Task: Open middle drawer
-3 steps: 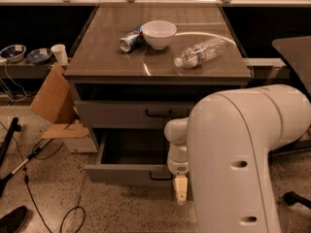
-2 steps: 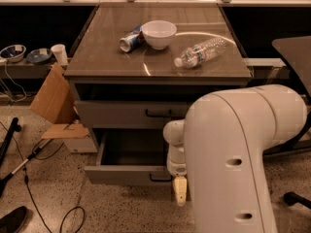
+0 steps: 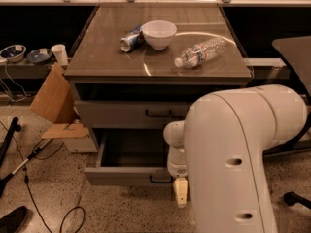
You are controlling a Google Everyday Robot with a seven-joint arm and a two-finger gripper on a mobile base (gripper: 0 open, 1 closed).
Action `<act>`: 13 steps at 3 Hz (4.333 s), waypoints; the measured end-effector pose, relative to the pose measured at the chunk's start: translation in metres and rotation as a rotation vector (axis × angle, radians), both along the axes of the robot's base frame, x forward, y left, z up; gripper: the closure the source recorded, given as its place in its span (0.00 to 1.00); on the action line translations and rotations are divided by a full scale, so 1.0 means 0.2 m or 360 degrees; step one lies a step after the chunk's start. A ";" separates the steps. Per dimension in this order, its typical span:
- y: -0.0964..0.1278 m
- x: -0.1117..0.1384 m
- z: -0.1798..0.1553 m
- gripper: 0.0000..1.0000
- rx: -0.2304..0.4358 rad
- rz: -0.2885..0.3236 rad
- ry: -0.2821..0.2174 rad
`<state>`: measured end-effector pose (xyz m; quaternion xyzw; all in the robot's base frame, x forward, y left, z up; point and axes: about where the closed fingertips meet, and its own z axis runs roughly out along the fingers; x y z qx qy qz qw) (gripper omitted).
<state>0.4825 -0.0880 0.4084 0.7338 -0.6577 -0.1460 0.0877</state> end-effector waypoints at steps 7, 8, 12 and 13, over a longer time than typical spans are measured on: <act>-0.13 -0.22 -0.05 0.00 -0.0061 -0.0062 0.0104; -0.19 -0.31 -0.07 0.00 -0.0091 -0.0088 0.0148; -0.33 -0.44 0.07 0.00 -0.0161 -0.0321 -0.0002; -0.38 -0.55 0.14 0.00 -0.0159 -0.0401 -0.0074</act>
Offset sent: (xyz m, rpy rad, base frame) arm -0.1135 -0.0720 -0.0622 -0.0706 0.1348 -0.0811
